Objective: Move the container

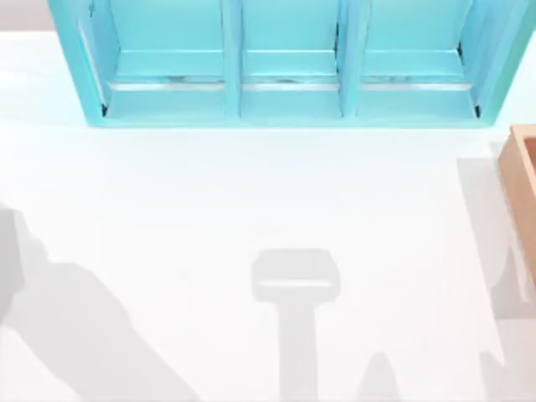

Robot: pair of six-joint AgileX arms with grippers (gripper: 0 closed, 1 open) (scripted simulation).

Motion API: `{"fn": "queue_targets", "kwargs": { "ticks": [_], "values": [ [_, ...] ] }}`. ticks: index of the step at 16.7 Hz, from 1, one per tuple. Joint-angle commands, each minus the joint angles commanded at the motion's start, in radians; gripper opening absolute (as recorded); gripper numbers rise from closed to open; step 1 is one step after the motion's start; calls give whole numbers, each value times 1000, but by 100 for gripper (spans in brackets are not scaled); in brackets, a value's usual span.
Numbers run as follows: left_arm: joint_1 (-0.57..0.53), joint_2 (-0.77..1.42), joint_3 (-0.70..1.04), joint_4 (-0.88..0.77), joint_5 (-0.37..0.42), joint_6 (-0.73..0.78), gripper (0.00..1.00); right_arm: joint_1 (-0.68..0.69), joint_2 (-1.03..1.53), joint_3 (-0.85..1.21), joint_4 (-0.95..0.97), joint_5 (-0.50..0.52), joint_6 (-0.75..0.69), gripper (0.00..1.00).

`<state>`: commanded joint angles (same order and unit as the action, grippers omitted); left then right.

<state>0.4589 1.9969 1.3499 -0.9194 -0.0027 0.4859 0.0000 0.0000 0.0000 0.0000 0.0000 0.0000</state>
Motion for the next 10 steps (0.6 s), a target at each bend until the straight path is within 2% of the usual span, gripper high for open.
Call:
{"fn": "queue_targets", "kwargs": {
  "ticks": [4, 10],
  "values": [
    [0, 0, 0, 0, 0, 0, 98, 0, 0, 0, 0, 0, 0, 100],
    [0, 0, 0, 0, 0, 0, 100, 0, 0, 0, 0, 0, 0, 100]
  ]
}}
